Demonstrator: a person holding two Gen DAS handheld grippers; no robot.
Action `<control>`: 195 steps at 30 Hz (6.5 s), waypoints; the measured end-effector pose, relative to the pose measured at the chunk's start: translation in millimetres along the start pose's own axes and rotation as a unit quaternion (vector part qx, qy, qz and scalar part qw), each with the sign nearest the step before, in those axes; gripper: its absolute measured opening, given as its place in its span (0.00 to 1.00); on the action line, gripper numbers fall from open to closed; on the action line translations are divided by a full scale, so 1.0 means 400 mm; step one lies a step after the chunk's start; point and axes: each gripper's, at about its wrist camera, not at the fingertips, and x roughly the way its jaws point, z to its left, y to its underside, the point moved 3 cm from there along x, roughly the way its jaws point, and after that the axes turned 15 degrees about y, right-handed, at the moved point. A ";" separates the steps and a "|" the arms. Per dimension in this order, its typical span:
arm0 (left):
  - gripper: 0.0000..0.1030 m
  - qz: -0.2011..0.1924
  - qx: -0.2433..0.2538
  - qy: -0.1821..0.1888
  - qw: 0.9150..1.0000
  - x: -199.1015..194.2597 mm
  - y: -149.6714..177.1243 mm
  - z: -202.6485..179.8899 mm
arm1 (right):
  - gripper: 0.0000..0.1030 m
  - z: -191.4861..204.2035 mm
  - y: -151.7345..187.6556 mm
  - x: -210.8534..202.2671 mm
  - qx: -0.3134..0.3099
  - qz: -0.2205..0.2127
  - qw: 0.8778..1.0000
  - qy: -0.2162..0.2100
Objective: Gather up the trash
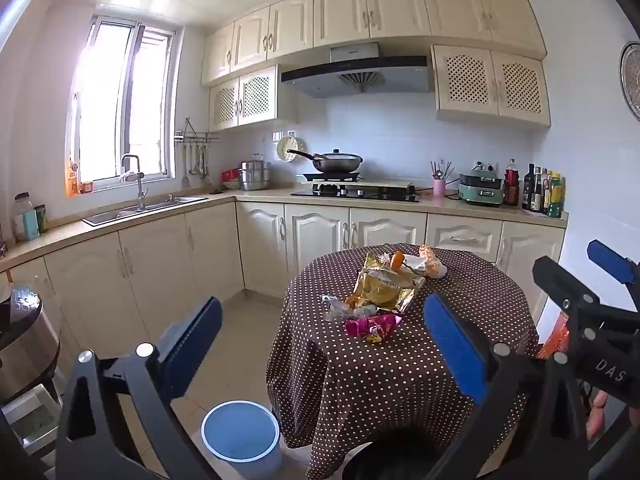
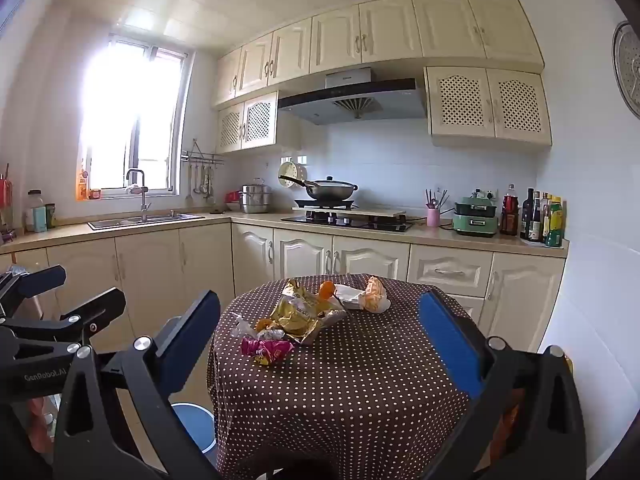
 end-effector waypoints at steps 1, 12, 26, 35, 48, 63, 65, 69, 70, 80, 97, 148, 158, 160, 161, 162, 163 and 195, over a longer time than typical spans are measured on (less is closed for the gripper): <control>0.96 0.000 0.001 0.000 1.000 0.000 0.000 0.001 | 0.93 0.000 0.000 0.000 0.000 0.000 1.000 0.000; 0.96 -0.001 0.010 -0.003 1.000 0.017 0.021 -0.024 | 0.93 0.007 0.010 0.000 -0.004 0.001 1.000 -0.002; 0.96 0.002 0.009 -0.004 1.000 -0.001 0.007 -0.004 | 0.93 -0.005 0.011 0.009 -0.002 0.007 1.000 0.003; 0.96 0.005 0.011 -0.004 1.000 0.002 0.004 -0.006 | 0.93 -0.011 0.013 0.011 0.001 0.011 1.000 0.004; 0.96 0.008 0.014 -0.004 1.000 0.006 0.009 -0.002 | 0.93 -0.021 0.014 0.016 0.003 0.014 1.000 0.011; 0.96 0.010 0.014 -0.004 1.000 0.012 0.013 -0.003 | 0.93 -0.027 0.018 0.014 0.003 0.017 1.000 0.013; 0.96 0.011 0.014 -0.004 1.000 0.014 0.012 -0.004 | 0.93 -0.028 0.018 0.014 0.003 0.017 1.000 0.013; 0.96 0.013 0.013 -0.004 1.000 0.017 0.011 -0.006 | 0.93 -0.029 0.020 0.014 0.002 0.017 1.000 0.014; 0.96 0.014 0.013 -0.005 1.000 0.017 0.011 -0.006 | 0.93 -0.029 0.020 0.015 0.002 0.018 1.000 0.013; 0.96 0.015 0.013 -0.007 1.000 0.018 0.009 -0.005 | 0.93 -0.027 0.023 0.018 0.003 0.020 1.000 0.012; 0.96 0.048 0.005 -0.037 0.998 0.093 0.021 0.063 | 0.93 0.011 0.068 0.127 -0.004 0.068 0.998 -0.004; 0.44 0.159 -0.116 0.087 0.977 0.545 0.157 0.222 | 0.93 0.151 0.235 0.557 0.001 0.232 0.971 -0.061; 0.45 0.143 -0.162 0.008 0.976 0.459 0.174 0.427 | 0.93 0.429 0.216 0.585 -0.050 0.232 0.967 -0.093; 0.45 0.142 -0.166 0.006 0.976 0.461 0.181 0.450 | 0.93 0.452 0.218 0.610 -0.050 0.238 0.967 -0.071; 0.45 0.142 -0.169 0.006 0.975 0.464 0.181 0.462 | 0.93 0.461 0.222 0.626 -0.051 0.247 0.966 -0.061; 0.45 0.142 -0.171 0.006 0.975 0.466 0.186 0.468 | 0.93 0.470 0.229 0.648 -0.046 0.261 0.963 -0.051; 0.45 0.143 -0.172 0.007 0.975 0.471 0.189 0.473 | 0.93 0.468 0.238 0.657 -0.043 0.269 0.961 -0.044; 0.45 0.196 -0.226 -0.098 0.949 0.428 0.362 0.725 | 0.69 0.771 0.310 0.548 -0.106 0.276 0.918 -0.263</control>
